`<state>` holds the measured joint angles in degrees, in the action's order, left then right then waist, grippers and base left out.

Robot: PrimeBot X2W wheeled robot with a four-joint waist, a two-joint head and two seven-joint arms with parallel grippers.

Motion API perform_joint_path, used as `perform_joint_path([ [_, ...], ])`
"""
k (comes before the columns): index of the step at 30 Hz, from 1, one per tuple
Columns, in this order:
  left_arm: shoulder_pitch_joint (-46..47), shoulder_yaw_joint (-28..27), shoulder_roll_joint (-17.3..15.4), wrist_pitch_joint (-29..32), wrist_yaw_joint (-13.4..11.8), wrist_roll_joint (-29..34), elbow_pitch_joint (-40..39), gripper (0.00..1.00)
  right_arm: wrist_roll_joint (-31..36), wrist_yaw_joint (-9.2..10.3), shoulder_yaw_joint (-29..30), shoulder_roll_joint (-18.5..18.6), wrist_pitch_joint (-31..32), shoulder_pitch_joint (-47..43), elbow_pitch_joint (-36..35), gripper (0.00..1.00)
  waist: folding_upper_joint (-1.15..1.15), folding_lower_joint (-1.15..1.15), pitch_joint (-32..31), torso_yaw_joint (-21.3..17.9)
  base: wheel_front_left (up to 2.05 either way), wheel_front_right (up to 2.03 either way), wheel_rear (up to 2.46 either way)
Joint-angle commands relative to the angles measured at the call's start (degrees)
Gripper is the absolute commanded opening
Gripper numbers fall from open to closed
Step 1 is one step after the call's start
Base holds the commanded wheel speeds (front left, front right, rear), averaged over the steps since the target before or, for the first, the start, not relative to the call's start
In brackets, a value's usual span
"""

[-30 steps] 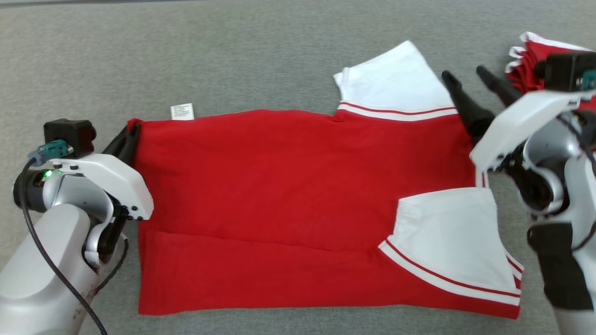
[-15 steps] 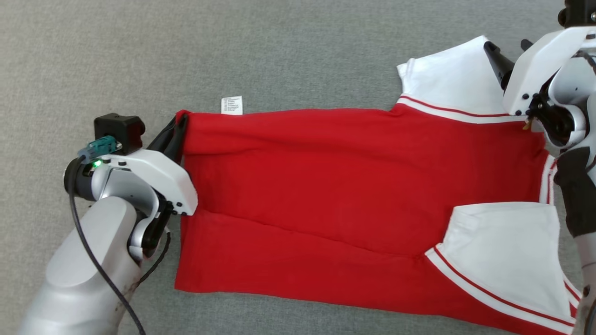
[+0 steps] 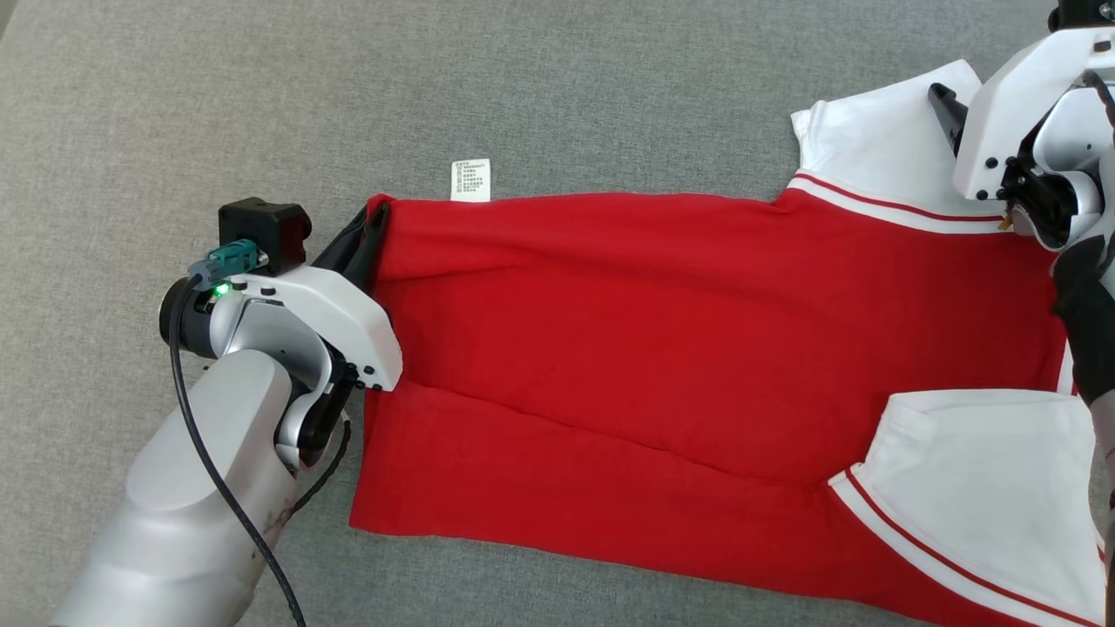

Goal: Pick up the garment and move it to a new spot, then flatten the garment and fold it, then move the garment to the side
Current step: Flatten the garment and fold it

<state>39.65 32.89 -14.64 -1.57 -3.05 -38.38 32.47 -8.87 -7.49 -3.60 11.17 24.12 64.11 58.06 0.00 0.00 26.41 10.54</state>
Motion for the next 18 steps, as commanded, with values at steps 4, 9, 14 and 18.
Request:
perform_joint_path([
  [4,1.46,0.19,0.02,-0.54,0.63,-0.04,1.22,0.0,0.62,0.0,-1.13,0.17,0.03,1.95,2.38,1.0,0.0,0.0,0.07,0.25,0.0,0.0,0.0],
  [9,2.33,0.46,0.33,-0.93,1.26,-0.29,2.73,0.0,1.14,0.0,-2.31,0.15,-1.21,2.87,5.42,0.73,0.0,0.0,-0.03,0.49,0.0,0.0,0.0],
  [14,3.28,0.6,0.53,-1.09,1.62,-0.4,4.08,0.0,1.68,0.01,-2.27,-0.02,-2.36,3.71,8.42,0.46,0.0,0.0,0.4,0.76,0.0,0.0,0.0],
  [18,3.69,0.78,0.71,-1.22,1.86,-0.48,5.1,0.0,2.49,0.01,-1.72,-0.18,-3.38,4.32,10.6,0.36,0.0,0.0,0.8,1.01,0.0,0.0,0.0],
])
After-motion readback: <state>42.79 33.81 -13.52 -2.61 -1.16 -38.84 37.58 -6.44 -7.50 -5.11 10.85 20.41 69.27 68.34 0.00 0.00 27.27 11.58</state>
